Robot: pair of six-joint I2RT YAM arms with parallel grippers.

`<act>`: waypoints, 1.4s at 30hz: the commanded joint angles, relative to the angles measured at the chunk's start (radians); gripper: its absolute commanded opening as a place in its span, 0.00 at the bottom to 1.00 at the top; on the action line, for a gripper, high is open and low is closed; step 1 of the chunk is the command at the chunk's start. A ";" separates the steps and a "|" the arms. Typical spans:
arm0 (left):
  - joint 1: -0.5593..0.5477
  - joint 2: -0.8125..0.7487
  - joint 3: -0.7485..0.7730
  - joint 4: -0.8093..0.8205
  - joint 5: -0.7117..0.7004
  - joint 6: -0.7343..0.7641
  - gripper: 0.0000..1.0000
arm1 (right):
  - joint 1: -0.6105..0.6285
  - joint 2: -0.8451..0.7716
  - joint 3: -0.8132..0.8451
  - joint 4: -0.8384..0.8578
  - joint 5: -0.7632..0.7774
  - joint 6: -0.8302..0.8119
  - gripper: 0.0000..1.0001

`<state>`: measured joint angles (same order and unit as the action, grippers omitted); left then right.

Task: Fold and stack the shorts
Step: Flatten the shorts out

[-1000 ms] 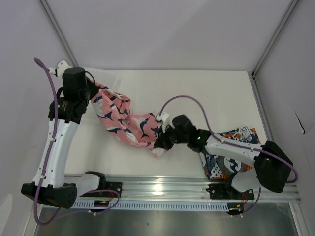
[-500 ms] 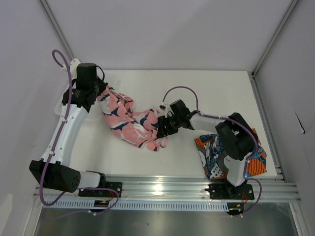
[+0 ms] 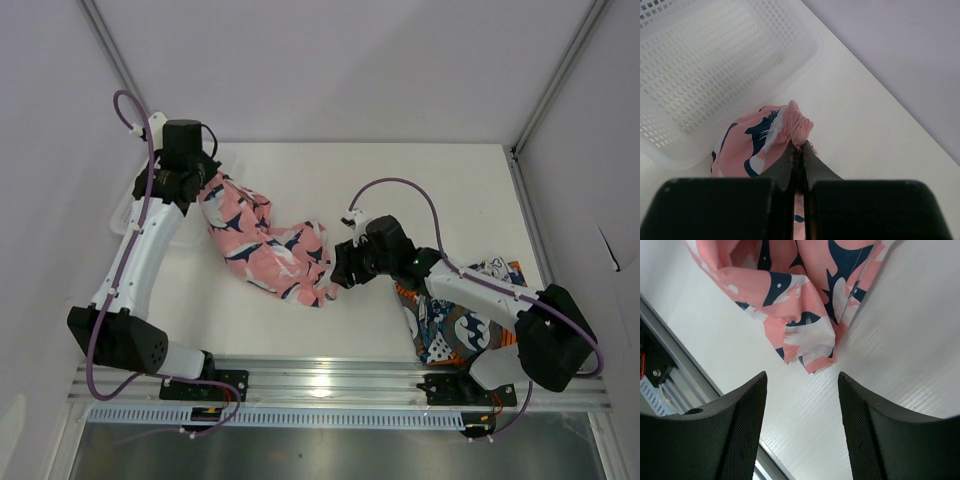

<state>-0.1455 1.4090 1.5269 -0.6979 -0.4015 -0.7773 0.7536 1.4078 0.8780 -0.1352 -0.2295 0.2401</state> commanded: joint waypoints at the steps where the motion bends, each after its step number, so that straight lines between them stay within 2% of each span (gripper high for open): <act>1: 0.011 -0.007 0.053 0.015 -0.020 0.001 0.00 | 0.039 -0.027 -0.046 0.035 -0.007 0.025 0.61; 6: 0.012 -0.008 0.049 0.017 -0.002 -0.005 0.00 | 0.082 -0.011 -0.126 0.186 0.005 0.091 0.62; 13: 0.017 -0.024 0.055 0.006 -0.005 -0.002 0.00 | 0.138 0.098 -0.131 0.334 0.039 0.133 0.61; 30: 0.029 -0.025 0.050 0.001 0.023 0.009 0.00 | 0.176 0.235 -0.120 0.474 0.101 0.202 0.56; 39: 0.040 -0.035 0.053 0.000 0.035 0.010 0.00 | 0.208 0.270 -0.122 0.519 0.157 0.228 0.37; 41: 0.043 -0.033 0.052 0.000 0.039 0.007 0.00 | 0.208 0.276 -0.122 0.528 0.176 0.237 0.29; 42: 0.043 -0.035 0.049 0.000 0.046 0.007 0.00 | 0.210 0.275 -0.123 0.531 0.205 0.240 0.19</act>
<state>-0.1173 1.4117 1.5318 -0.7101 -0.3679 -0.7773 0.9585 1.6756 0.7410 0.3279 -0.1017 0.4606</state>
